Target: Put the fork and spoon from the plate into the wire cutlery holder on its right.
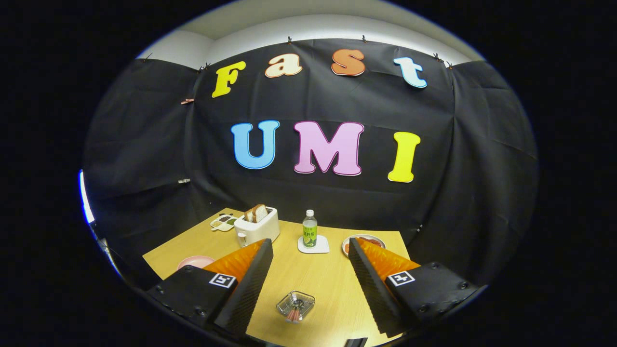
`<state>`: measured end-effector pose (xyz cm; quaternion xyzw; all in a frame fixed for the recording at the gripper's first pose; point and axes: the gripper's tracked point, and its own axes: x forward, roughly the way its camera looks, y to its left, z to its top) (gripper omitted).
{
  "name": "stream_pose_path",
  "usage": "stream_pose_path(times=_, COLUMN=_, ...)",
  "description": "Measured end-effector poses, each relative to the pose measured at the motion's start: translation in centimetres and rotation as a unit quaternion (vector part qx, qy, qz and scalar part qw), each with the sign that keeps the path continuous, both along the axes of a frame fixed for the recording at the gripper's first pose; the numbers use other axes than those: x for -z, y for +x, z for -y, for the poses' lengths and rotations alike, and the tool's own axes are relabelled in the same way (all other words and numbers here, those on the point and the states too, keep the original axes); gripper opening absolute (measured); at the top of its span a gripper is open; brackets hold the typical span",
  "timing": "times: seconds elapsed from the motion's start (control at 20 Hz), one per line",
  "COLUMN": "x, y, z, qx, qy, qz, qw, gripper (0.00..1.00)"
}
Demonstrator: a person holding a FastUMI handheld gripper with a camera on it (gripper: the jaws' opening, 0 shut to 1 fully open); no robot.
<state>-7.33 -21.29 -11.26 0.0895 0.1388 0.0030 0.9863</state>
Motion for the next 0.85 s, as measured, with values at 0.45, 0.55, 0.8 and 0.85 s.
stream_pose_path(times=0.45, x=-0.4, y=0.8, z=0.9, qx=0.009, qy=0.002, qz=0.012, qw=1.000, gripper=0.98)
stream_pose_path(times=0.55, x=-0.4, y=0.9, z=0.9, qx=0.012, qy=0.004, qz=0.013, qw=1.000, gripper=0.98)
stream_pose_path(times=0.8, x=-0.8, y=1.5, z=0.8, qx=0.015, qy=-0.002, qz=0.019, qw=1.000, gripper=0.98)
stream_pose_path(times=0.85, x=-0.9, y=1.6, z=0.8, qx=0.015, qy=-0.002, qz=0.019, qw=1.000, gripper=0.98)
